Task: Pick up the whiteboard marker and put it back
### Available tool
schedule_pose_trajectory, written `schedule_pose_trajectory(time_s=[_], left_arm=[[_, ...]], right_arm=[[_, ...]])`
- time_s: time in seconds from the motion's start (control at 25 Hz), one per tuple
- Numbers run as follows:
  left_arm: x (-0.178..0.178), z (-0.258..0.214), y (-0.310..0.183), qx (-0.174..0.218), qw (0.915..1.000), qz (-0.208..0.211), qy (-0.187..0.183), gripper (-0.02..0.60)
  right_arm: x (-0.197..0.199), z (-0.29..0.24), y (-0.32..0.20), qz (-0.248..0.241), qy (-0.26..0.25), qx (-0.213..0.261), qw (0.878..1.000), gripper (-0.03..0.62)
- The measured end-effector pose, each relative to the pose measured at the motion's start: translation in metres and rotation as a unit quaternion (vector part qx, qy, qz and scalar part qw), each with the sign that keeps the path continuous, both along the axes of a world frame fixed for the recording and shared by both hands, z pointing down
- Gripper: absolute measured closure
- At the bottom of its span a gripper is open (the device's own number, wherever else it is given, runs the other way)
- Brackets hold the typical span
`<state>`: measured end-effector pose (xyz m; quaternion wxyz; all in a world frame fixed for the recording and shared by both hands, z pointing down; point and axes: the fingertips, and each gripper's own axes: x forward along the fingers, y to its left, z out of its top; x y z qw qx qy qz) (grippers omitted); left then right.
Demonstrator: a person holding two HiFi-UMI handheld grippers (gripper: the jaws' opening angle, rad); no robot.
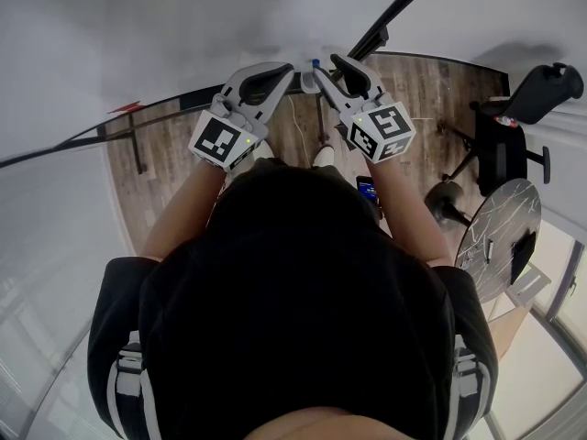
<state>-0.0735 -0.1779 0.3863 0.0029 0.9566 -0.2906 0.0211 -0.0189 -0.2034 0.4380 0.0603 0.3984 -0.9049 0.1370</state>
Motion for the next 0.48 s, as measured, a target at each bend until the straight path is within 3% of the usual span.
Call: schedule_pose_trajectory(time_s=[0.48], left_arm=[[0.005, -0.003, 0.000, -0.003, 1.0000, 0.007, 0.000, 0.578]], right_arm=[[-0.002, -0.041, 0.019, -0.008, 0.013, 0.059, 0.998, 0.490]])
